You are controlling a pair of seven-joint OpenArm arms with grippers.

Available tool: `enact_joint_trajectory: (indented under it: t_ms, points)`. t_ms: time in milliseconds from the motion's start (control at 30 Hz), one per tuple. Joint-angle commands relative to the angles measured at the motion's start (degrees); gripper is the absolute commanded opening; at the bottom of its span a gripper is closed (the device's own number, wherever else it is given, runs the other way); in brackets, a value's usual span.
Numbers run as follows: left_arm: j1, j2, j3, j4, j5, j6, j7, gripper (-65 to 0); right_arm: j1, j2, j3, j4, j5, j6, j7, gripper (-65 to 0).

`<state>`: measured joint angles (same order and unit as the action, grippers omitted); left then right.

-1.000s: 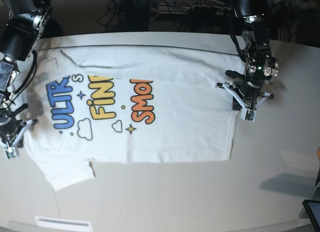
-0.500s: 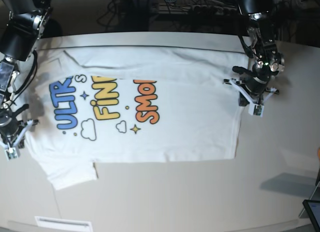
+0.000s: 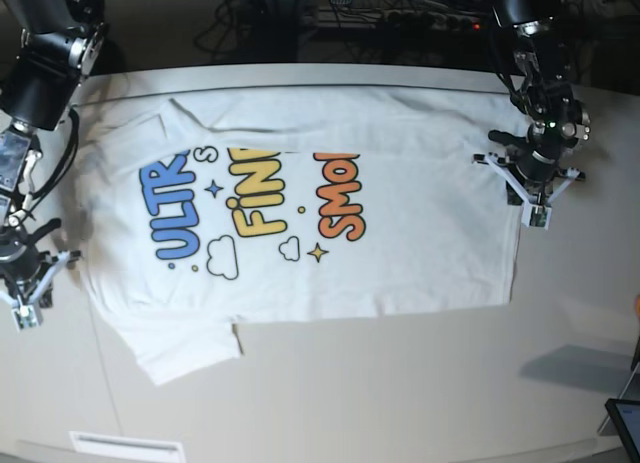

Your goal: Fold the T-shirt properly

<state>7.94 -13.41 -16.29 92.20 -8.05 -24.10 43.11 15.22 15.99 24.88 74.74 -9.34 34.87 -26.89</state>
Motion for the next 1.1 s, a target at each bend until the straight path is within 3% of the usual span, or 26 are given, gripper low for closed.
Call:
enact_joint_trajectory:
  t_ms: [0,100,200,267,500,667,833,1067]
  points:
    - [-1.5,-0.4,-0.4,1.7,-0.3,0.1,-1.0,-65.0,1.4,0.1,0.0,1.3,0.4,0.1,1.4,-63.0]
    - [-3.4,0.4,-0.9,4.2,0.0,0.1,-0.8,-59.8,2.1,-1.0,-3.5,1.3,0.6,0.2,1.4,-52.2]
    - [-4.6,0.8,-2.6,8.9,-0.4,0.1,2.1,-48.9,3.2,-1.4,-7.7,1.2,0.7,3.4,-0.4,-36.6]
    - [-6.1,1.9,-5.6,11.5,-0.4,0.1,5.2,-43.7,6.2,-2.1,-8.3,0.0,0.8,5.1,-2.4,-29.9]
    - [-8.8,1.9,-12.2,12.8,-0.4,0.1,8.6,-37.0,20.0,-2.8,-2.5,-16.8,0.8,5.1,-10.4,-27.7]
    - [-8.4,1.5,-15.2,12.5,-0.4,0.0,8.5,-37.0,27.0,-0.8,4.3,-31.4,0.8,5.1,-11.0,-15.8]
    - [-7.8,0.3,-15.3,12.1,-0.4,0.0,8.5,-37.0,29.8,-0.4,4.6,-39.7,0.9,5.1,-10.6,-14.5]
    - [-7.5,0.3,-15.3,11.9,-0.4,0.0,8.5,-37.0,31.6,4.7,4.2,-48.1,15.2,5.1,-10.5,-14.4]
